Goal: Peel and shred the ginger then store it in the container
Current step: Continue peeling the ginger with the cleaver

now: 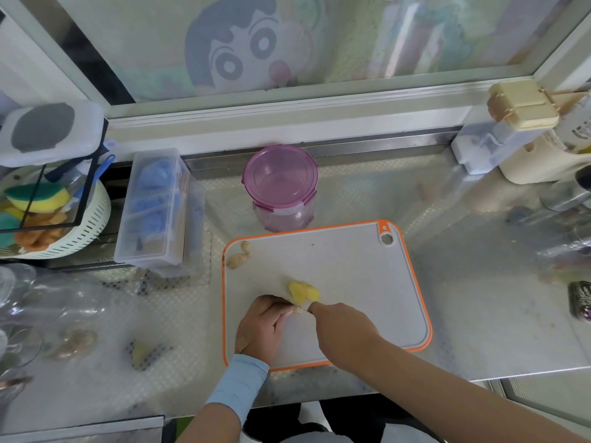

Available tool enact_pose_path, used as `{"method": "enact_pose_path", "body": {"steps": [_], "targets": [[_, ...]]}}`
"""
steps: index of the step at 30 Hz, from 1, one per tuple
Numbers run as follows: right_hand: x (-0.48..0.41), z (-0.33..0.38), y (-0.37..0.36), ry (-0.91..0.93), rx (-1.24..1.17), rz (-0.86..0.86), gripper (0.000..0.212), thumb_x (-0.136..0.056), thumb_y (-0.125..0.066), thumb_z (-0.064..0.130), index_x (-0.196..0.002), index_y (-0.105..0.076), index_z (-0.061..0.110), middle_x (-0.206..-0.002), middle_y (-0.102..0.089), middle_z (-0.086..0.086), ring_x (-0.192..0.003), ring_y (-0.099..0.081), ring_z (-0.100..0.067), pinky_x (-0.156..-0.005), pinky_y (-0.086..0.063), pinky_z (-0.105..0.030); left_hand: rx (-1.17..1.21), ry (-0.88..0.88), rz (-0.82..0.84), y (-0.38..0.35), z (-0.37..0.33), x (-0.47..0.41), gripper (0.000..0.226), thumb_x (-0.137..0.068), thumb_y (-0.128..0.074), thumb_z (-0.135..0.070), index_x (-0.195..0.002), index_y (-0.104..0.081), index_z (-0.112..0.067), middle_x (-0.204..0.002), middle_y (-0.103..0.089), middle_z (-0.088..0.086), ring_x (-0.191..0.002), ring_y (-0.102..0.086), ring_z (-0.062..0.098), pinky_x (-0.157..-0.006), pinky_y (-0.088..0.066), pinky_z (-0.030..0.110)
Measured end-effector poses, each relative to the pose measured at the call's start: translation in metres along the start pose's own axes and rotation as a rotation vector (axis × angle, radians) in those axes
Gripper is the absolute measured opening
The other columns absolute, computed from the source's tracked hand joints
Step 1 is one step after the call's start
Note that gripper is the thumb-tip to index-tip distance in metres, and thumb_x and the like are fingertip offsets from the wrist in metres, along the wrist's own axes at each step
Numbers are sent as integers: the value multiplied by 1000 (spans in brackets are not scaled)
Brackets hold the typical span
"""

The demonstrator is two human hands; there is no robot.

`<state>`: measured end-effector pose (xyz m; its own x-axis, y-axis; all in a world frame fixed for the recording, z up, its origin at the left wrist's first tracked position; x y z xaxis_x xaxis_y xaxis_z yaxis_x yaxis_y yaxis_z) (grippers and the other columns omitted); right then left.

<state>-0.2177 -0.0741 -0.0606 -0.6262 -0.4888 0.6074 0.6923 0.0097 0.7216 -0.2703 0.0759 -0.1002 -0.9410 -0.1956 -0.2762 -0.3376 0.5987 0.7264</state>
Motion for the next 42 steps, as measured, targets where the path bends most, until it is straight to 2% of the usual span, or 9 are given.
{"method": "enact_pose_path", "body": {"steps": [7, 12, 17, 19, 22, 28, 33, 36, 42], "targets": [[-3, -3, 0, -1, -14, -7, 27, -93, -38, 8, -114, -49, 22, -72, -44, 2, -64, -50, -24, -51, -36, -31, 18, 11, -18, -1, 1, 0, 18, -88, -58, -20, -83, -75, -16, -94, -68, -3, -94, -61, 17, -77, -50, 23], [-5, -3, -1, 5, -6, -4, 18, -96, -37, 10, -94, -36, 28, -71, -44, 2, -61, -46, -20, -47, -29, -29, 42, 18, -34, -3, 4, 1, 14, -86, -61, -16, -82, -75, -16, -94, -65, -6, -92, -60, 15, -78, -48, 22], [-8, -6, -6, -20, -10, -15, 25, -96, -37, 10, -115, -48, 22, -70, -43, 2, -58, -44, -17, -47, -30, -28, 45, 35, -24, -4, 6, 2, 15, -86, -61, -18, -82, -75, -18, -92, -67, -6, -91, -60, 15, -80, -48, 21], [-10, -5, -6, -24, -4, -11, 27, -95, -37, 8, -116, -47, 21, -71, -43, 2, -60, -47, -19, -47, -31, -29, 20, 49, -8, -2, 4, 1, 16, -86, -60, -20, -82, -75, -19, -92, -67, -6, -92, -59, 13, -82, -44, 13], [-19, 0, -9, -27, -11, 1, 25, -96, -37, 9, -116, -46, 19, -72, -42, 0, -68, -50, -25, -47, -30, -30, 22, 76, 18, -1, 3, 0, 17, -85, -59, -21, -82, -76, -20, -93, -67, -7, -93, -59, 12, -79, -43, 13], [-26, -4, -17, -66, -65, -24, 27, -99, -36, 14, -124, -45, 14, -95, -63, -11, -74, -52, -28, -61, -41, -33, 11, 66, 42, 0, 2, -2, 19, -86, -56, -20, -83, -75, -17, -93, -67, -4, -94, -56, 10, -87, -33, 2], [-23, -4, -18, -11, -122, -43, 53, -97, -38, 10, -145, -25, 27, -84, -61, -5, -68, -54, -26, -61, -42, -35, 2, 78, 46, 0, 3, 0, 21, -86, -55, -22, -83, -75, -16, -92, -67, -3, -92, -57, 10, -82, -39, 7], [-21, -5, -19, 38, -139, -35, 46, -99, -39, 12, -140, -26, 30, -78, -56, -3, -69, -54, -28, -61, -38, -35, -13, 74, 49, 0, 0, -2, 23, -86, -54, -25, -83, -75, -16, -91, -66, -3, -91, -56, 10, -79, -41, 10], [-24, -9, -10, 65, -188, 16, 41, -105, -37, 27, -143, -27, 38, -87, -56, -1, -74, -49, -24, -64, -38, -33, -14, 69, 86, -3, 5, 0, 21, -89, -54, -26, -85, -74, -20, -94, -65, -6, -92, -57, 9, -76, -49, 18]]}}
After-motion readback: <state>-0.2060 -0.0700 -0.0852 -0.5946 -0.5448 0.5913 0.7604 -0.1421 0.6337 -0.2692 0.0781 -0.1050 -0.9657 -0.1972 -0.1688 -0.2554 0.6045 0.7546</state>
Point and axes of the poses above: each hand's wrist, its own x-axis away from the middle knuckle, its own y-axis out of the back of the hand, z = x × y, the point moved 6 cm from there along -x, towards the middle knuckle
